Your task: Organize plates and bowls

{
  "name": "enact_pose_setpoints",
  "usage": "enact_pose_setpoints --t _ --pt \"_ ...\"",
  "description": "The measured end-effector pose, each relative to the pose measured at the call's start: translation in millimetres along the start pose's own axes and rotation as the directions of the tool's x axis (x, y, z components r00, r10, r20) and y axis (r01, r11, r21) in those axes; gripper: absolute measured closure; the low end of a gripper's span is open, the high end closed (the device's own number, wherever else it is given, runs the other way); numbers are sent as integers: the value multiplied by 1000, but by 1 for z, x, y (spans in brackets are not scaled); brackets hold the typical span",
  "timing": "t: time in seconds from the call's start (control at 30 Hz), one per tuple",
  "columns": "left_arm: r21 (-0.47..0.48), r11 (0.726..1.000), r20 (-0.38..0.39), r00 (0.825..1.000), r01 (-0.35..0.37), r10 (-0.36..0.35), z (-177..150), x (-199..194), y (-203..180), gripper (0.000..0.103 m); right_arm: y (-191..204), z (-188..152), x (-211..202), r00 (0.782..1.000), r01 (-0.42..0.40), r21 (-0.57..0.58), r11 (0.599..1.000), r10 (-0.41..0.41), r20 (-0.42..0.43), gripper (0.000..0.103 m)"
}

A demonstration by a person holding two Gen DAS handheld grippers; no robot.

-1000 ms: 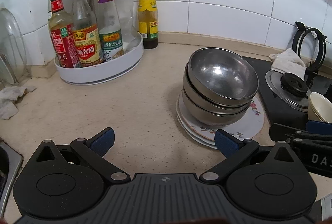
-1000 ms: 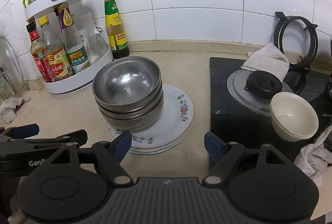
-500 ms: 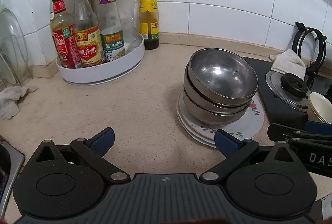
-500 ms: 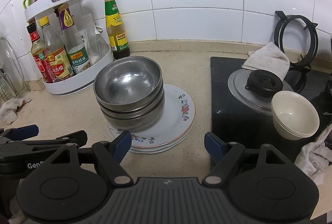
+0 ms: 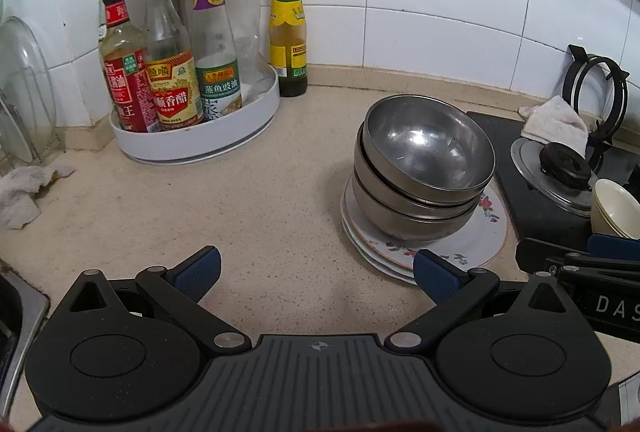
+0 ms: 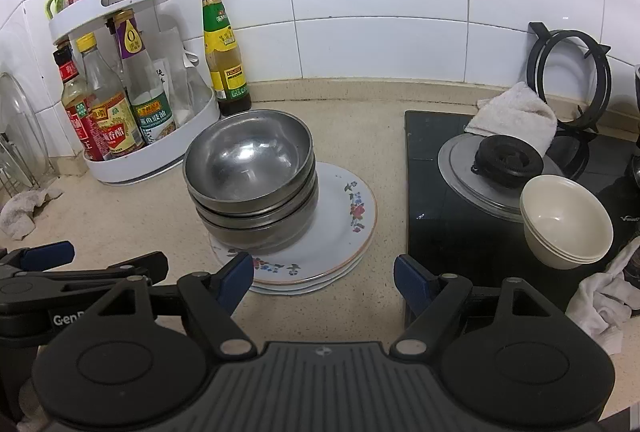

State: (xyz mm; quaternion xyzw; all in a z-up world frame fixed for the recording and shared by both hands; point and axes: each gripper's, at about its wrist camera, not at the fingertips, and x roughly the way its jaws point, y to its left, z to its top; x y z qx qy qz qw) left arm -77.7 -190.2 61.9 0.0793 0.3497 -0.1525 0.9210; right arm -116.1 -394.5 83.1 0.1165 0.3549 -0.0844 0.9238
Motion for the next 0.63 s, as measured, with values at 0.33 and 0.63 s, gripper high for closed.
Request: enact_pose_setpoints --t 0.33,0.63 --pt "2 1000 6 1000 0 0 -1 -2 1 0 0 0 -4 1000 -2 0 1000 2 5 28" --pt "12 1000 42 999 2 -2 -3 -7 2 0 0 -1 -6 1000 -6 1 1000 6 14 28"
